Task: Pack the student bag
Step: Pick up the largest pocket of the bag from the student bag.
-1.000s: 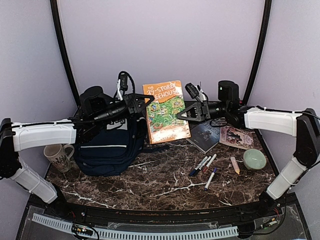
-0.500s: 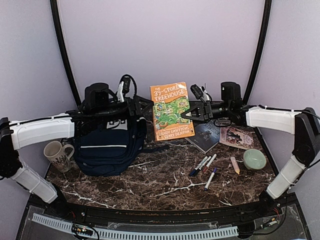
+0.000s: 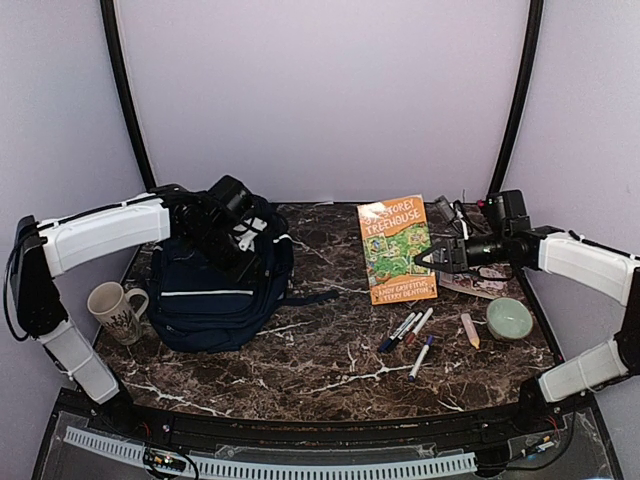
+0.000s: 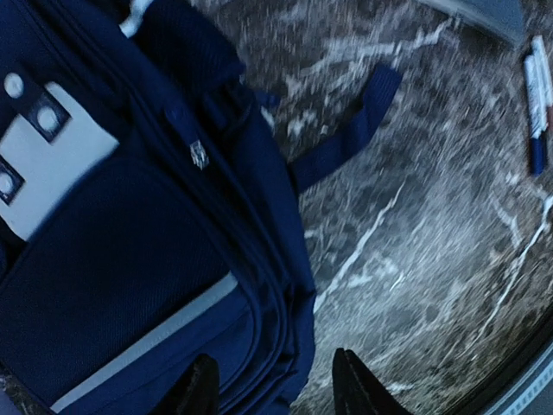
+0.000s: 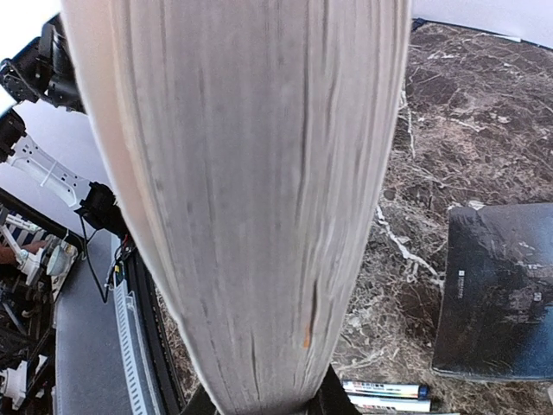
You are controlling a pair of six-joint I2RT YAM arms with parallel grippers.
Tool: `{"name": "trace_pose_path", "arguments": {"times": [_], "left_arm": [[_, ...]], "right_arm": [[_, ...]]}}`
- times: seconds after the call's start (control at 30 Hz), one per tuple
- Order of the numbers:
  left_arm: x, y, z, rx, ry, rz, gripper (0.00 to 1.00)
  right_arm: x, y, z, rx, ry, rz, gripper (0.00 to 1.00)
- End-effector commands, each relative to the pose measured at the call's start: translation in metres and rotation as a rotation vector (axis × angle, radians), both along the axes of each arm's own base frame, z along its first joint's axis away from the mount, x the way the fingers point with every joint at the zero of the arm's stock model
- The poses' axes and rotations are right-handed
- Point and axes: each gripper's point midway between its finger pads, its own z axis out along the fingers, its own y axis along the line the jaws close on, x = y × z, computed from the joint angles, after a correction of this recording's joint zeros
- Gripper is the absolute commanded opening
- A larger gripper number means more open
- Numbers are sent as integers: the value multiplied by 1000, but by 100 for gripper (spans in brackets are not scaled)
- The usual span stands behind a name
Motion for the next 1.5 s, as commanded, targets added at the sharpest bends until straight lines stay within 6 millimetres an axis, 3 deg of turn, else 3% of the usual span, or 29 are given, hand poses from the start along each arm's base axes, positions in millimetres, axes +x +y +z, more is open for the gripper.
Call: {"name": "trace_pose_path", "arguments": {"times": [0.0,0.2,0.37,0.63,0.8,0.93,1.03,1.2,1.33,1.47], "left_arm": [[-37,37,-47,261,159,-120,47],[-41,20,-70,241,182,-188,57],[-47,7,-89,301,200,-253,51],[-33,7,-108,408,173,-244,52],[-21,-5,-112,437,131,-243,33],[-18,-26,-111,413,109,-261,12],[-18,-55,-101,351,87,-281,0],[-4,-113,-68,156,18,-268,0],[9,-135,-50,76,-21,-256,0],[15,-134,-32,88,-58,-255,0]], "right_arm": [[9,-14,17,-2,-166,-16,0],[8,-19,13,9,-160,-32,0],[9,-19,12,15,-156,-34,0],[7,-19,11,25,-152,-34,0],[7,-18,11,29,-149,-34,0],[8,-18,10,30,-147,-35,0],[8,-18,10,29,-145,-36,0],[9,-18,10,30,-143,-37,0],[9,-18,9,31,-137,-37,0],[9,-18,8,29,-136,-39,0]]}}
